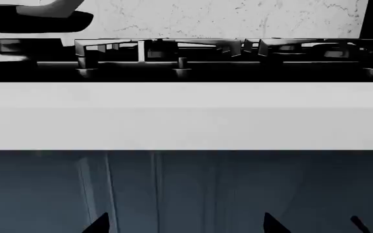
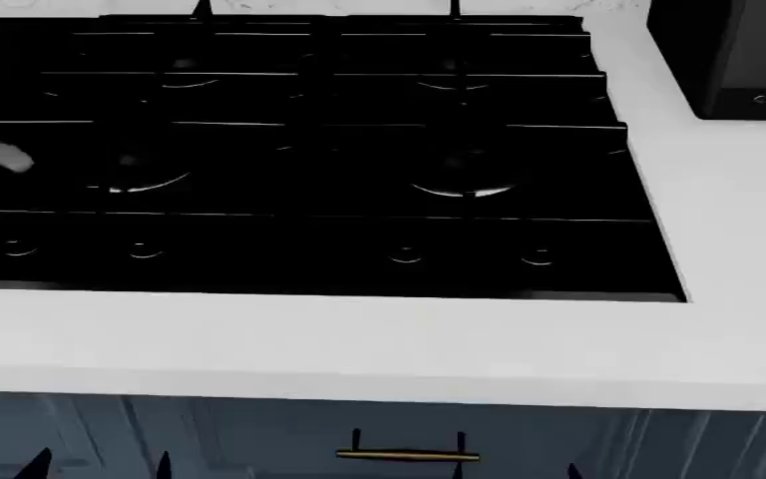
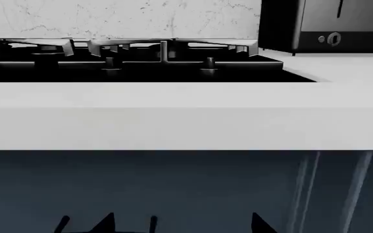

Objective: Pick up the pan and dump the vegetables in it onto the plate. Then return the pan to the stove.

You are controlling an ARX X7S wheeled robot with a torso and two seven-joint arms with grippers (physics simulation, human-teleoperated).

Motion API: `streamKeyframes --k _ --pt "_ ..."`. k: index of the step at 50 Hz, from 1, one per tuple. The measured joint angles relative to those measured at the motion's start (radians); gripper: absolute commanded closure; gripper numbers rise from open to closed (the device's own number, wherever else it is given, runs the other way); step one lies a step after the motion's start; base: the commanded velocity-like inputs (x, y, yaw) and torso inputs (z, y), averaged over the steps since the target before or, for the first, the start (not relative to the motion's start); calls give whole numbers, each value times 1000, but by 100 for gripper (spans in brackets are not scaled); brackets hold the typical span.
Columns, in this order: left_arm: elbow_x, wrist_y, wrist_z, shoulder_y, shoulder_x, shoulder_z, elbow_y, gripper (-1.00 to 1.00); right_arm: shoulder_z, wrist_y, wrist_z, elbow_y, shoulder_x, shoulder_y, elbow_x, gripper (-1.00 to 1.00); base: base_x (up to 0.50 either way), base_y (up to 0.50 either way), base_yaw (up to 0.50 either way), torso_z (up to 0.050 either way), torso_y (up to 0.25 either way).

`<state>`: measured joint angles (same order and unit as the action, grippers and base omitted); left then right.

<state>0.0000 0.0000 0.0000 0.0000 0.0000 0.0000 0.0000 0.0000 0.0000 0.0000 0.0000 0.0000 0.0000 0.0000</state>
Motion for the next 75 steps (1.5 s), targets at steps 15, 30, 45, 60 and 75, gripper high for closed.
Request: streamKeyframes --k 15,30,45,60,75 --pt "-72 -14 -85 -11 -72 74 -9 -100 -36 3 35 -26 32 -9 35 -100 0 0 0 0 0" --pt "-98 -35 -126 -11 -105 96 7 -100 -69 14 66 -46 62 -17 60 -100 0 0 0 0 0" --pt "-82 -54 -153 -14 -116 108 28 -100 -84 31 81 -54 84 -13 76 -100 0 0 0 0 0" --pt "24 -120 -108 29 -82 55 209 -100 -53 44 52 -141 69 -46 45 -100 0 0 0 32 9" --pt "4 -271 -93 70 -111 25 470 -100 -89 98 66 -278 101 -93 12 -100 0 300 0 50 15"
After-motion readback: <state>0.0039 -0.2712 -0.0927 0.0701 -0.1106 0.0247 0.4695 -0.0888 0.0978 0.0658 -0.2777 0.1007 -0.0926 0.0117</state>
